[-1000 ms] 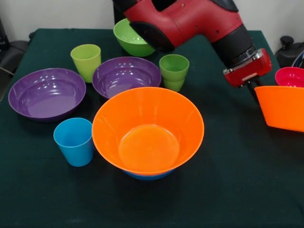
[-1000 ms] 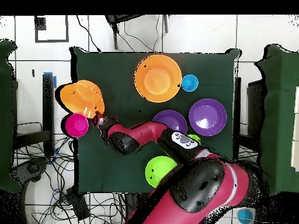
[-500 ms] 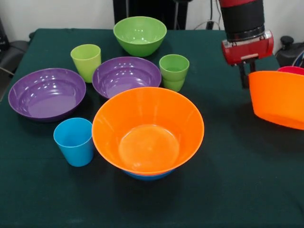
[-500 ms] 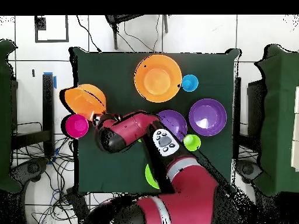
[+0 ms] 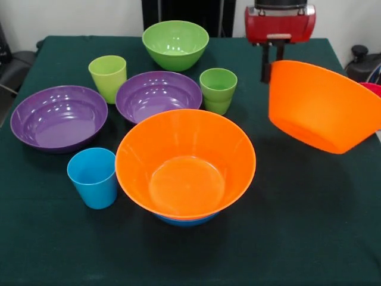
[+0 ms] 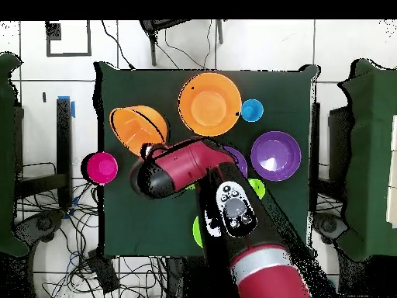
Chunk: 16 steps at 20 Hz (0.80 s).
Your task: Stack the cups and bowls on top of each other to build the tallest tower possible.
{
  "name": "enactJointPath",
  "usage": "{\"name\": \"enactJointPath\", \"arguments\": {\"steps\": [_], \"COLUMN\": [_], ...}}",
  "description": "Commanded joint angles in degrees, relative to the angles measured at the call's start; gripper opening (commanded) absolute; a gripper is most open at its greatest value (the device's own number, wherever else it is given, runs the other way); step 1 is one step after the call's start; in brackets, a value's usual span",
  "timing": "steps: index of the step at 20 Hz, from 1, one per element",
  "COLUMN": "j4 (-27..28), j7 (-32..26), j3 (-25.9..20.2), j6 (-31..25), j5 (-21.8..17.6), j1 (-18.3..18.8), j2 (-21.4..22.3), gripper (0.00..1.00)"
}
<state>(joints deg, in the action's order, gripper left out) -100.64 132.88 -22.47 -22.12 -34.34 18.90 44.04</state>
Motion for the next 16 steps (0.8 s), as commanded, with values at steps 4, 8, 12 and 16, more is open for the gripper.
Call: {"name": "enactJointPath", "arguments": {"steps": [4,8,12,16], "j4": [3.54,2.28,-0.65,-1.84], "j7": [-4.36,-5.39,-4.69,-3.94], "j3": [-0.63,-1.41,-1.46,-1.53], "j6": [-11.41,-11.35,-9.45,-8.11], "j5": [4.19,4.59,4.56,4.22], "j1": [1.87,3.12,3.41,3.15], "j2": [6.52,7.66,8.74,8.88], "gripper": [0.00,0.00,0.00,0.00]}}
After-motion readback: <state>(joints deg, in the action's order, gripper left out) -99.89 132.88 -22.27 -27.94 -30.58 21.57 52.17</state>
